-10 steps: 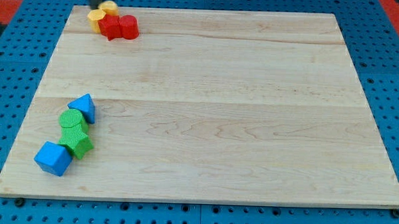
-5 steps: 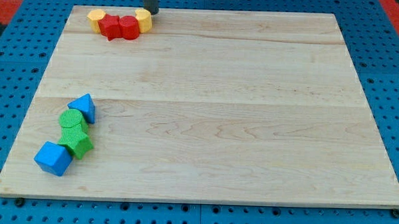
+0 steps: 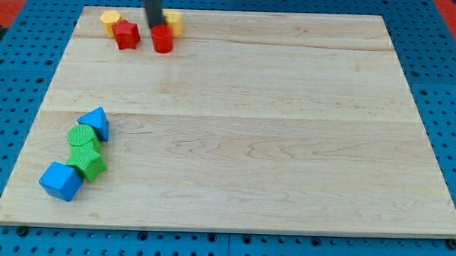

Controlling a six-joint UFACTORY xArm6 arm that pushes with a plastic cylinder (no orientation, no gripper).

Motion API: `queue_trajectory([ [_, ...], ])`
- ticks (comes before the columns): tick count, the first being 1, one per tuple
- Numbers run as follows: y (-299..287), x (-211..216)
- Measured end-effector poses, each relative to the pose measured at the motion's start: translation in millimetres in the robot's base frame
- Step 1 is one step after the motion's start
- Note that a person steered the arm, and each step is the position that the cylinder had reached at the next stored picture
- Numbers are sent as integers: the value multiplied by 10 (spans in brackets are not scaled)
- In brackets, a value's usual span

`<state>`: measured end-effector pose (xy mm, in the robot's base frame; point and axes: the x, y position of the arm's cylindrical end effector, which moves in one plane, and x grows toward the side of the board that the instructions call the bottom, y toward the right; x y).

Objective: Separate yellow heart from group of red blocks and yellow hexagon

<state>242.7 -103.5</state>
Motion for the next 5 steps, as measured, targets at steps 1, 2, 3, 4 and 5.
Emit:
queue_trajectory([
  [1, 425, -32],
  [2, -118, -87],
  [3, -344, -261],
  [4, 677, -212],
  [5, 1043, -189],
])
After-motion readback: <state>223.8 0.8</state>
